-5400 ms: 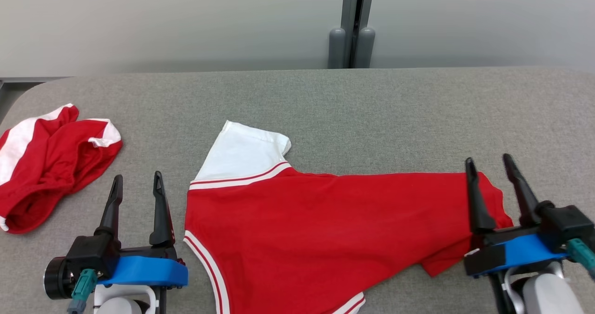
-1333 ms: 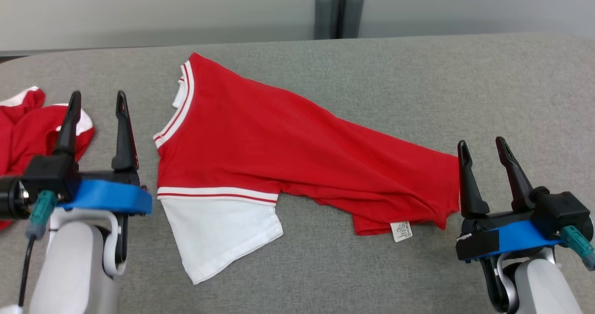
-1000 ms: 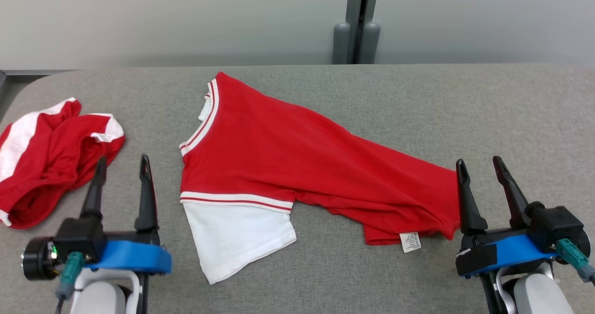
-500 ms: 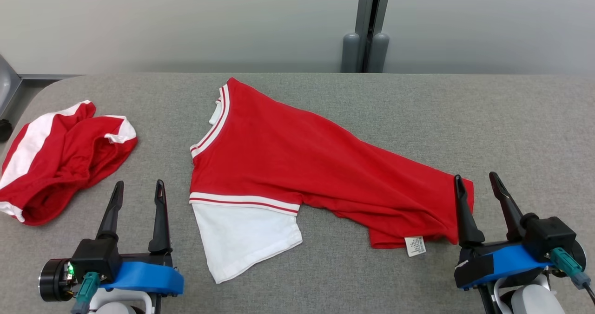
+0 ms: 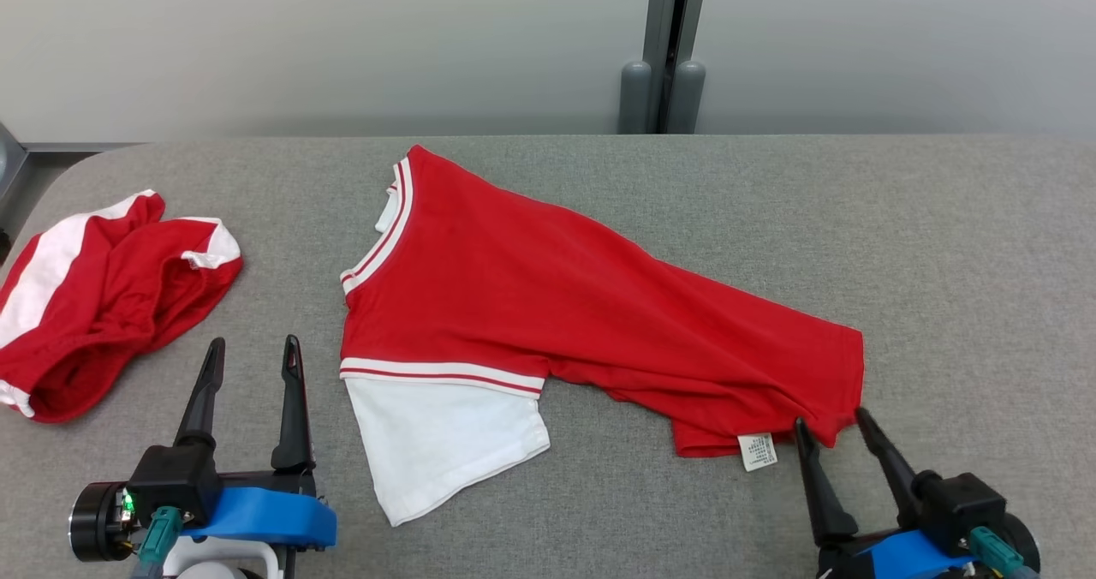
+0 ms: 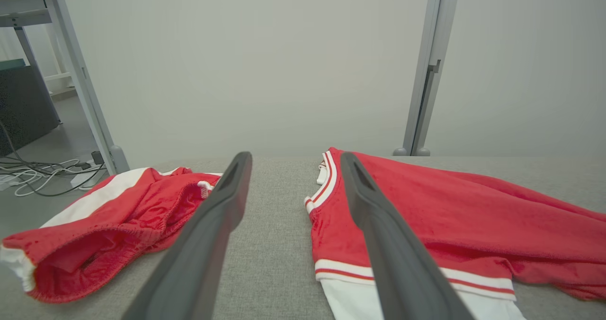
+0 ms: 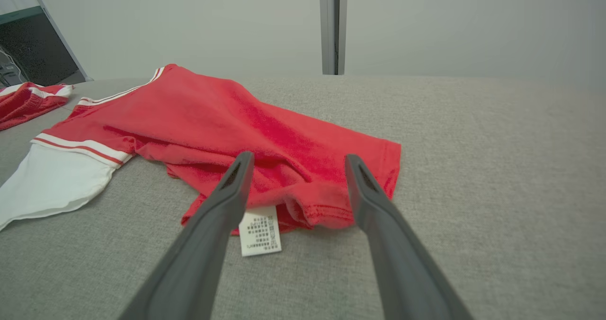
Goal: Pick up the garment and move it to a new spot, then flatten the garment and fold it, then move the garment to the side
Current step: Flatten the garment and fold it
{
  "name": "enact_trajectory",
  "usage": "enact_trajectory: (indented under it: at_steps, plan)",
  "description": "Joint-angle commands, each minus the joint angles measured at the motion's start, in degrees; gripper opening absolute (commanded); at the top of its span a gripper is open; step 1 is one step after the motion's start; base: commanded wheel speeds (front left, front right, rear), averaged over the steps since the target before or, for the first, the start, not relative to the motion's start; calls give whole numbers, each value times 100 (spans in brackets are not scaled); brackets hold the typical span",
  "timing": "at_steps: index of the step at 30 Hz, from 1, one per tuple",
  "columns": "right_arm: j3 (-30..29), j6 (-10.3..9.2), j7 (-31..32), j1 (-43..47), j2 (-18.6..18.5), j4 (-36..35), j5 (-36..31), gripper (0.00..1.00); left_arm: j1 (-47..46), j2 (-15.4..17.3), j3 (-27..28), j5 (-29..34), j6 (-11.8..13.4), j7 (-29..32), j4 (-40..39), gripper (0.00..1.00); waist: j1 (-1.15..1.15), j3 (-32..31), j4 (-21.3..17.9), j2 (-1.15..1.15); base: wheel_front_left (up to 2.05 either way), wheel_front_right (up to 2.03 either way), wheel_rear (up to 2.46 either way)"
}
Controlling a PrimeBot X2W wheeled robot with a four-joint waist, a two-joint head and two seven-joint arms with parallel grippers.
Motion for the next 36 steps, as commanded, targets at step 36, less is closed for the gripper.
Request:
enact_trajectory:
  at_steps: [36]
  plan:
    - [-268, 1, 482, -1952, -548, 3025, 192, 69, -329, -159, -41, 24, -101, -27, 147, 100, 0, 402, 355, 0, 0, 0, 0]
